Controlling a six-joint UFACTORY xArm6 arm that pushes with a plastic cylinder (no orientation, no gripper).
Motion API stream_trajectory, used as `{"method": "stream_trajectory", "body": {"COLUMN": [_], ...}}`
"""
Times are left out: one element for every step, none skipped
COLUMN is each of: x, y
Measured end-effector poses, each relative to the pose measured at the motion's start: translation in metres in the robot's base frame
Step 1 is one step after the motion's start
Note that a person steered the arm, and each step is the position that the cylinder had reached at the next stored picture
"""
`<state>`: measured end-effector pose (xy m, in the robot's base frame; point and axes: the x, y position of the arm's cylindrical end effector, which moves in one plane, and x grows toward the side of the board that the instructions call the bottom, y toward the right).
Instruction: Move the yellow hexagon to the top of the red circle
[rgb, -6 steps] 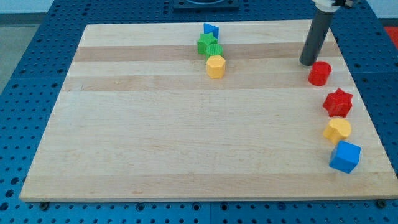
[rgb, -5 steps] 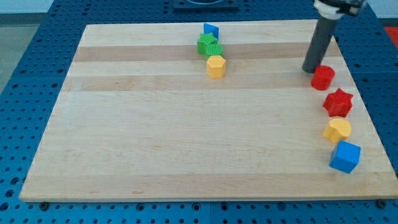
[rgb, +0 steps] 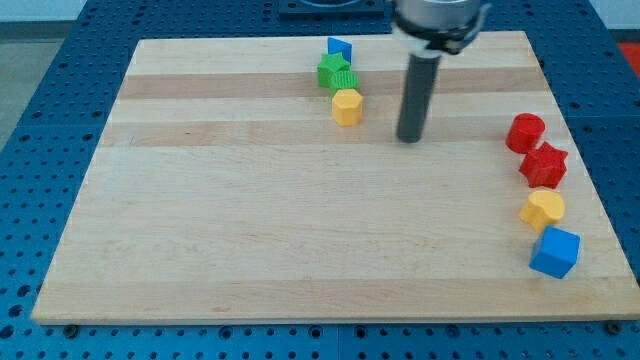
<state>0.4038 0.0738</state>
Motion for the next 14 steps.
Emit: {"method": "stream_trajectory", "body": {"x": [0.014,0.019,-0.018,-0.042,-0.042,-0.040,-0.040,-0.044,-0.048,-0.041,-0.027,-0.018,-0.035,-0.090], "y": [-0.049,-0.093,-0.107,-0.107,-0.104,-0.080,-0.017,0.047,0.094,0.084,0.036,-0.009,-0.035,-0.032]}}
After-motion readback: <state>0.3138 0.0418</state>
